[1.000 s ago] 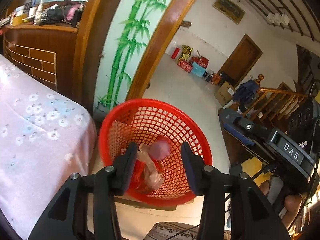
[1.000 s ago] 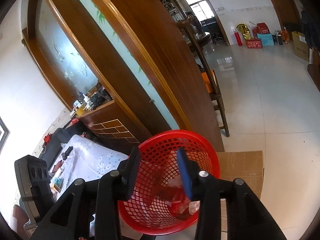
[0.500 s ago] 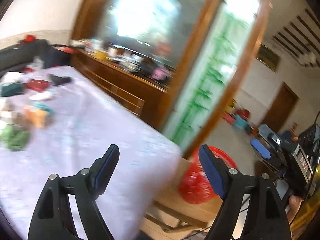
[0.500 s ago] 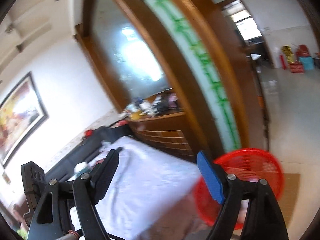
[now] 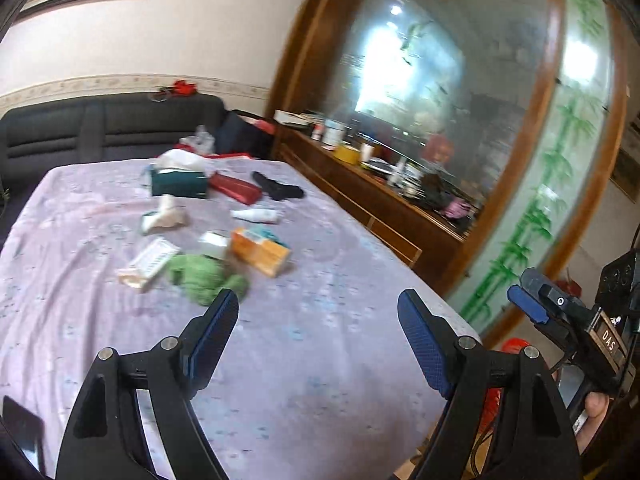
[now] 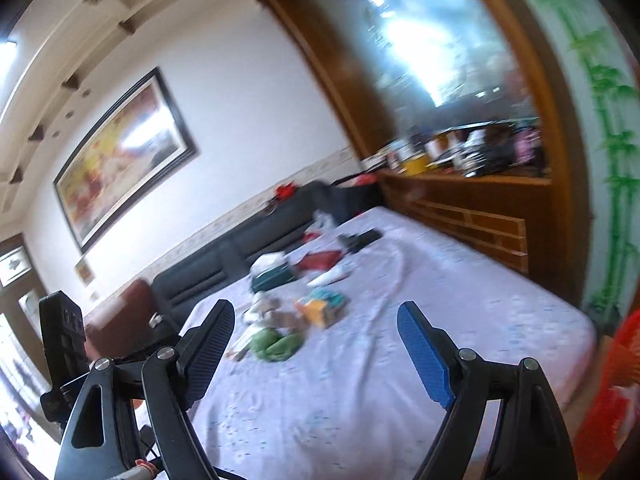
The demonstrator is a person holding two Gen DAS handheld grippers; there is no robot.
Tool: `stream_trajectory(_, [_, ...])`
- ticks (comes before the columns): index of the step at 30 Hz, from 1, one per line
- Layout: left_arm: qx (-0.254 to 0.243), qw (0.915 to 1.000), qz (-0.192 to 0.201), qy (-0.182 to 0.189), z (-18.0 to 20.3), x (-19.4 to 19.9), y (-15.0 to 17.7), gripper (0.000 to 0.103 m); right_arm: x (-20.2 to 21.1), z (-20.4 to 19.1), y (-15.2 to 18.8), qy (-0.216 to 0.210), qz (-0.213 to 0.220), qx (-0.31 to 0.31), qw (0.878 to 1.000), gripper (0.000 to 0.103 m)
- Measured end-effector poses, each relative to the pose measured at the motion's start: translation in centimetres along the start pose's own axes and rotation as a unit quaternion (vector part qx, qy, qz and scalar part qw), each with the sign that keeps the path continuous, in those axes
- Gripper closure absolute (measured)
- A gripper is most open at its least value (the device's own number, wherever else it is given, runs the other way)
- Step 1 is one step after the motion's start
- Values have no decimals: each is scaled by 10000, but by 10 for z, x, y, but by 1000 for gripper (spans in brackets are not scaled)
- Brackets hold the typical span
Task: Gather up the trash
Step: 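Return both tools to the table toward the remaining trash, then grasp the open white box with the left tool while the right tool grasps the orange box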
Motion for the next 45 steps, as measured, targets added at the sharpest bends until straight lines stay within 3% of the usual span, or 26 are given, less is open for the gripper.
stream_trajectory(8, [106,9992,-62,-379,-32,-9,-10,22,-81,-24,6,-335,-565,297,9974,16])
stream_trajectory(14, [94,9983,-359,-458,-46,-36,-10,22,-121,-26,11,-538,-882,268,9943,16])
stream_trajectory(24, [-42,9942,-924,-541,-70,-99,-24,22,-192,-23,7,-842,-1393,342,9861,16])
stream_trajectory(30, [-71,9892,-1231,-796,-87,-146,-33,22,-245,-18,9,-999,-1752,220,9792,16])
stream_trajectory(39, [-477,9781,-1644,-1187,-102,-216,-32,23,-344,17,14,-958,-2130,-113,9723,16])
stream_trajectory(42, [-500,9765,-1687,-1244,-107,-230,-31,23,-366,29,24,-966,-2212,-378,9697,20])
stream_trajectory(45, [-439,9772,-1712,-1180,-109,-240,-30,26,-373,30,33,-845,-2257,-212,9703,24])
Point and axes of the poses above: each gripper's, at about its wrist camera, not at the fingertips, and x roughly against the way its jaws point, z to its right, y to its underside, the point moved 3 cm from there along -x, roughly the way its jaws point
